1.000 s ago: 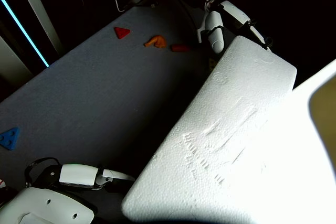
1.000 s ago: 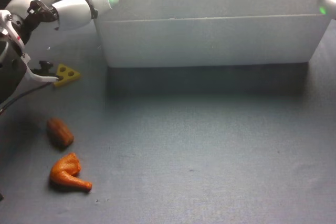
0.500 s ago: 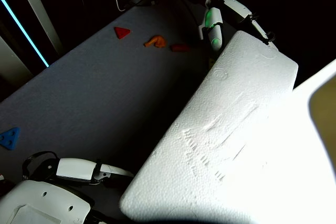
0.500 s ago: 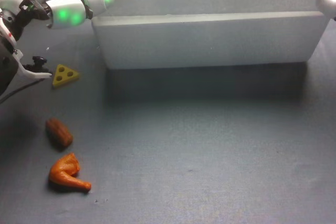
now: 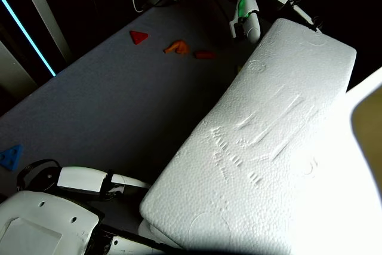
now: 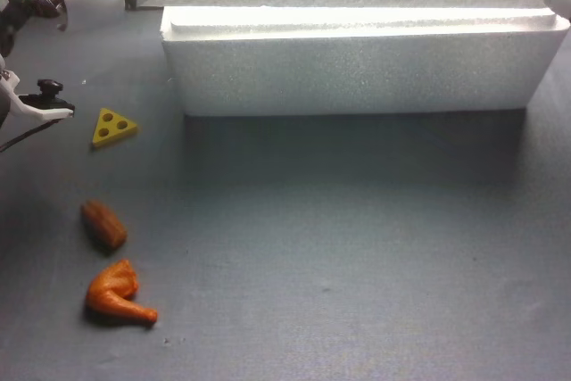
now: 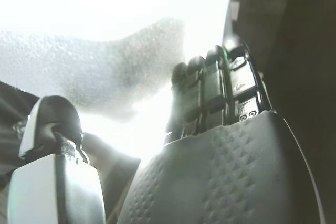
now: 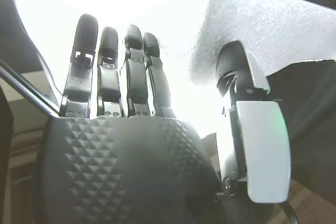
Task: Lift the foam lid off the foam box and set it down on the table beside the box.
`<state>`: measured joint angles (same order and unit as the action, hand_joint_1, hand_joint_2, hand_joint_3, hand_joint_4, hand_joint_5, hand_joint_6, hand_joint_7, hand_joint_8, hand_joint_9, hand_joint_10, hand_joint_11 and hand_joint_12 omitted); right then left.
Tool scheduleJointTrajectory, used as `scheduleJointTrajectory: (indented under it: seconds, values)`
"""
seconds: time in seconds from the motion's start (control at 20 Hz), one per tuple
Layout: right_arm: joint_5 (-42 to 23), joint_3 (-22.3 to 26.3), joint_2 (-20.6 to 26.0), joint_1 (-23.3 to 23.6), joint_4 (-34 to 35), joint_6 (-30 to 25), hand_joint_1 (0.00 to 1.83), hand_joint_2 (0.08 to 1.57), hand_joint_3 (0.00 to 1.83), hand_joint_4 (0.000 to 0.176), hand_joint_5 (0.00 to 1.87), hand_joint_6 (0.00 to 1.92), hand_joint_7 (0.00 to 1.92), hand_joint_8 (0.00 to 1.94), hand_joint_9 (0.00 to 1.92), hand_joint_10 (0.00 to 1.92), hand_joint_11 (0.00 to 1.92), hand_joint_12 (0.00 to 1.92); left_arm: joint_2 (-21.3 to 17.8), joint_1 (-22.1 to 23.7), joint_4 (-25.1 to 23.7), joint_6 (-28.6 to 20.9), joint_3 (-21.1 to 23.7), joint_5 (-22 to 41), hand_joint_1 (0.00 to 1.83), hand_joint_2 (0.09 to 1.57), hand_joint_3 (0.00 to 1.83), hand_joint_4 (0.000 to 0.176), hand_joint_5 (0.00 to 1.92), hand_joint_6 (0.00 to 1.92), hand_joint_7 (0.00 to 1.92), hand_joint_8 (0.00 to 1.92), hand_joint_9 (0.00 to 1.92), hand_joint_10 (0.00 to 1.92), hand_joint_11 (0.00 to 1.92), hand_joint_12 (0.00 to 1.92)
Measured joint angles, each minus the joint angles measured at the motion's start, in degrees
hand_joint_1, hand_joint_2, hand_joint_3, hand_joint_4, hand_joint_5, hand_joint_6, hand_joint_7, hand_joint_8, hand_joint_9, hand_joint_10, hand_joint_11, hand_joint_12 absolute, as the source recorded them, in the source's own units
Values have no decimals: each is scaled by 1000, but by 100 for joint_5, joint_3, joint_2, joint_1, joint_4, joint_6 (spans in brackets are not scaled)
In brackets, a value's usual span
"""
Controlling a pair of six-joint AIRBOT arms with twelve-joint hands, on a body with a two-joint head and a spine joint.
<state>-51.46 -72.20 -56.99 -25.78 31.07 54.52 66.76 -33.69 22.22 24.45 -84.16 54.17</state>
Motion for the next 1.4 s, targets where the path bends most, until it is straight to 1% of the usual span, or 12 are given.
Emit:
scheduleJointTrajectory:
  seconds: [0.1,0.25,0.35,0.45,0.5,0.55,0.65,0.75,0.85,1.05,1.2,1.4]
  values:
    - [-48,74,79,0,-7,0,428,1214,0,0,13,5,89,2,0,190,0,618,-59,-7,-90,0,79,28,557,1010,0,0,248,0,233,8,170,8,0,965]
    - [-221,282,219,24,-87,-9,419,1230,0,0,95,37,188,24,0,411,0,962,-179,-118,-101,-9,227,245,590,993,0,0,256,3,161,0,93,0,0,1109]
    - [-337,387,304,22,-199,-7,426,1233,0,0,165,120,323,77,9,817,0,1427,-256,-232,-79,0,323,323,520,999,1,16,256,2,112,0,59,2,0,1022]
    - [-540,553,402,-42,-260,-4,403,1258,0,0,12,678,326,161,0,983,0,1641,-348,-315,-76,2,450,448,482,1006,1,21,252,3,78,1,27,3,0,879]
    - [-599,599,439,-96,-267,-7,404,1249,0,0,2,640,250,154,0,817,0,1639,-382,-348,-79,-4,496,525,455,1014,1,15,244,1,67,0,23,2,0,812]
    - [-643,662,481,-153,-286,-2,397,1239,0,0,0,709,201,281,0,836,0,1707,-426,-387,-107,-2,553,614,427,1013,0,22,244,0,51,0,15,0,0,750]
    - [-704,802,588,-240,-363,0,402,1243,1,0,0,980,134,738,0,1145,0,1878,-522,-505,-122,15,702,776,390,1009,0,34,259,3,48,0,10,0,0,656]
    - [-920,968,697,-385,-446,-2,431,1241,0,0,0,994,86,789,0,1070,0,1863,-634,-643,-155,33,857,957,375,1040,1,46,265,1,37,2,0,0,0,461]
    - [-1062,1110,782,-514,-516,7,464,1226,0,0,11,928,124,532,0,857,0,1787,-741,-745,-186,74,984,1078,351,1073,3,42,275,3,52,2,0,0,0,413]
    - [-1381,1460,1029,-767,-719,0,469,1230,0,0,1,1032,157,608,0,1154,0,1847,-1016,-1027,-192,155,1351,1488,408,1112,0,47,270,0,39,0,0,0,0,50]
    - [-1558,1657,1176,-979,-876,2,443,1230,0,0,0,650,119,519,0,1043,0,1808,-1196,-1163,-262,240,1556,1661,417,1117,2,45,242,0,26,0,0,0,0,0]
    - [-1589,1864,1314,-1132,-979,-2,433,1247,5,0,0,641,136,487,0,1026,0,1759,-1370,-1357,-315,293,1777,1834,411,1114,0,51,239,0,27,1,0,0,4,2]
